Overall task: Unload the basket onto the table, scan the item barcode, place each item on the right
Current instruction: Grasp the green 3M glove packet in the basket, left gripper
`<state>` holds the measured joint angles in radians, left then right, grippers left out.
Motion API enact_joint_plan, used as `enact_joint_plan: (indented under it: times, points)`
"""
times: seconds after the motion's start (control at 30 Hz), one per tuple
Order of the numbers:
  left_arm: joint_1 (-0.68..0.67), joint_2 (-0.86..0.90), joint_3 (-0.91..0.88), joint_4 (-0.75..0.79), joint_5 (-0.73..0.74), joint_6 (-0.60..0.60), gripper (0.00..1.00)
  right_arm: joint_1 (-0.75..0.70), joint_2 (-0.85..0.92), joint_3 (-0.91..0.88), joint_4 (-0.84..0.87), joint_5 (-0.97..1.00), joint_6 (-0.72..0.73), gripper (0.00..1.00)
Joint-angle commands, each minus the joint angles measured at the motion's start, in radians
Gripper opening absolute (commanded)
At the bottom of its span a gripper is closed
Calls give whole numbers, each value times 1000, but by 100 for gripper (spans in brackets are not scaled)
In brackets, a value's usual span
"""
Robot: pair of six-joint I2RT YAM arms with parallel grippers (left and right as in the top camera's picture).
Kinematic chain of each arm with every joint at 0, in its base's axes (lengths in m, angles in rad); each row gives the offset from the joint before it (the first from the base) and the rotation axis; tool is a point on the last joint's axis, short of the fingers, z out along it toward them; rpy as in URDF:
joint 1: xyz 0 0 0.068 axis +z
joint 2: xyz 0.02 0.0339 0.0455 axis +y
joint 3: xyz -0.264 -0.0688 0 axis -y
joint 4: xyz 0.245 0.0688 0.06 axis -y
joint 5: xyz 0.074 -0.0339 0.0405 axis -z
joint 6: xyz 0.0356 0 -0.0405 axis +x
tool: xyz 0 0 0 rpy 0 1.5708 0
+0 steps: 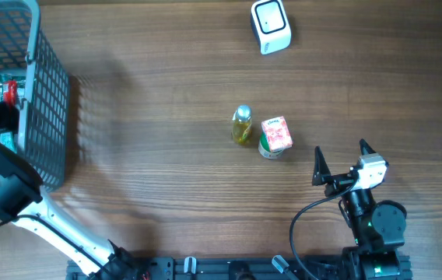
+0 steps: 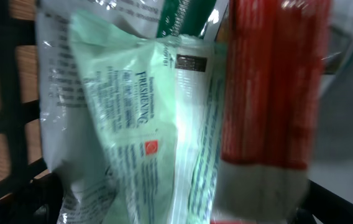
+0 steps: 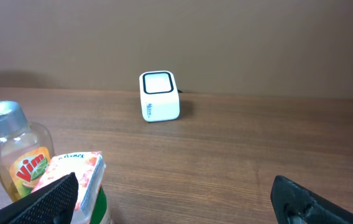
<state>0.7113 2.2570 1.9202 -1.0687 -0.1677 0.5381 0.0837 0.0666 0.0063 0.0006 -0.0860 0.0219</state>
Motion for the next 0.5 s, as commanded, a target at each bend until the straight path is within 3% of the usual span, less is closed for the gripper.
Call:
enact_joint_plan:
  times: [0.0, 0.07, 0.1, 0.13, 0.17, 0.2, 0.3, 0.47]
  points:
    - [18, 21, -35, 18, -10, 56, 100, 2, -4, -1, 4, -7, 11, 100]
    - [33, 21, -82, 83, -9, 56, 100, 2, -3, -1, 4, -7, 11, 100]
    - [39, 21, -120, 114, -9, 56, 91, 2, -4, -1, 4, -7, 11, 100]
    - [40, 21, -145, 130, -8, 57, 74, 2, -4, -1, 4, -7, 11, 100]
    - [40, 21, -166, 147, 0, 57, 42, 2, -4, -1, 4, -7, 11, 100]
    - [40, 21, -181, 150, 26, 57, 22, 2, -3, -1, 4, -7, 11, 100]
    - [32, 18, -185, 129, 108, 38, 5, 2, -4, -1, 4, -7, 11, 100]
    - [-44, -133, -164, 111, 149, -124, 4, 2, -4, -1, 4, -7, 11, 100]
